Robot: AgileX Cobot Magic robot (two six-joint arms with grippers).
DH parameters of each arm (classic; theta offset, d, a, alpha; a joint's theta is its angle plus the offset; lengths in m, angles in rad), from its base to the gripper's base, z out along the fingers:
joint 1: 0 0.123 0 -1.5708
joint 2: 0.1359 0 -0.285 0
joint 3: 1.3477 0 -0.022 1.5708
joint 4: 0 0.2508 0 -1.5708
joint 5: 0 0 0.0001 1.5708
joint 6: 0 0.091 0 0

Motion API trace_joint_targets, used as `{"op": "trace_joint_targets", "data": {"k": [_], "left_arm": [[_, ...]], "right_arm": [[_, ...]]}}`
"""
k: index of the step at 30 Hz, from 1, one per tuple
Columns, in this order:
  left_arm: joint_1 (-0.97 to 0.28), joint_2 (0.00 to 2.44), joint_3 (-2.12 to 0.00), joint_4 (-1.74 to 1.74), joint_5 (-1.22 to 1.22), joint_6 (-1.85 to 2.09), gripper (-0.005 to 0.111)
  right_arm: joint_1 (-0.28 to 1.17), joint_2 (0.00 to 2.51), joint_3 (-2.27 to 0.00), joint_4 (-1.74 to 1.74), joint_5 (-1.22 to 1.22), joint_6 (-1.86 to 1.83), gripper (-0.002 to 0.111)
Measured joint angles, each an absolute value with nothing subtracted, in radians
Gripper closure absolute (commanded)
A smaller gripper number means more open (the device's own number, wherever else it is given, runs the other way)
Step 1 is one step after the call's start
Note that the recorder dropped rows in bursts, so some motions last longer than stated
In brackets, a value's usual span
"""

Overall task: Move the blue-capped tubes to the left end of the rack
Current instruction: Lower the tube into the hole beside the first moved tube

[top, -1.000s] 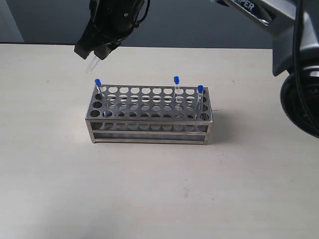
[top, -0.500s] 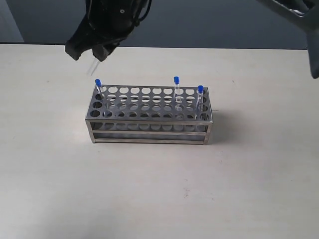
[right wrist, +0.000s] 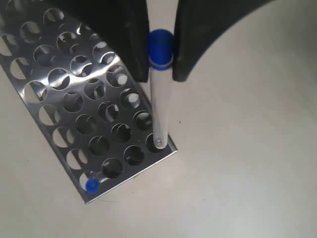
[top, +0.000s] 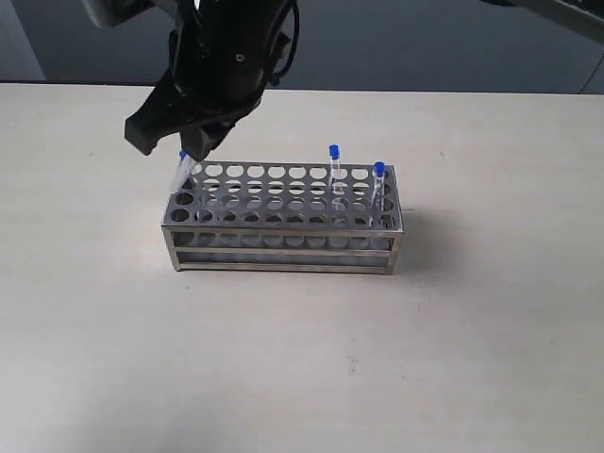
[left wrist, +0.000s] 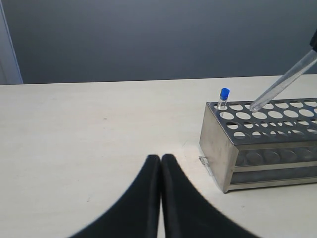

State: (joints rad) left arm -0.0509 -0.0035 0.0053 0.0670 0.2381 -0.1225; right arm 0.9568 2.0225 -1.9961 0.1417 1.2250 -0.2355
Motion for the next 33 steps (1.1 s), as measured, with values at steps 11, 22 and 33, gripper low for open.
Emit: {"op": "trace_joint_targets", "data": {"k": [11,22,33], "left_arm": [[-0.051,-0.003,0.005,0.067,0.238,-0.122,0.106],[-0.051,-0.003,0.005,0.067,0.238,-0.122,0.106],[-0.051,-0.003,0.005,0.067,0.238,-0.122,0.106]], "right_arm": [[0.958,2.104,-1.998,0.069,1.225,-0.302,0.108],[0.958,2.134,-2.085,0.009,1.221,-0.311,0.108],[0.958,2.182,-2.085,-0.02,1.218,-0.317,0.108]]}}
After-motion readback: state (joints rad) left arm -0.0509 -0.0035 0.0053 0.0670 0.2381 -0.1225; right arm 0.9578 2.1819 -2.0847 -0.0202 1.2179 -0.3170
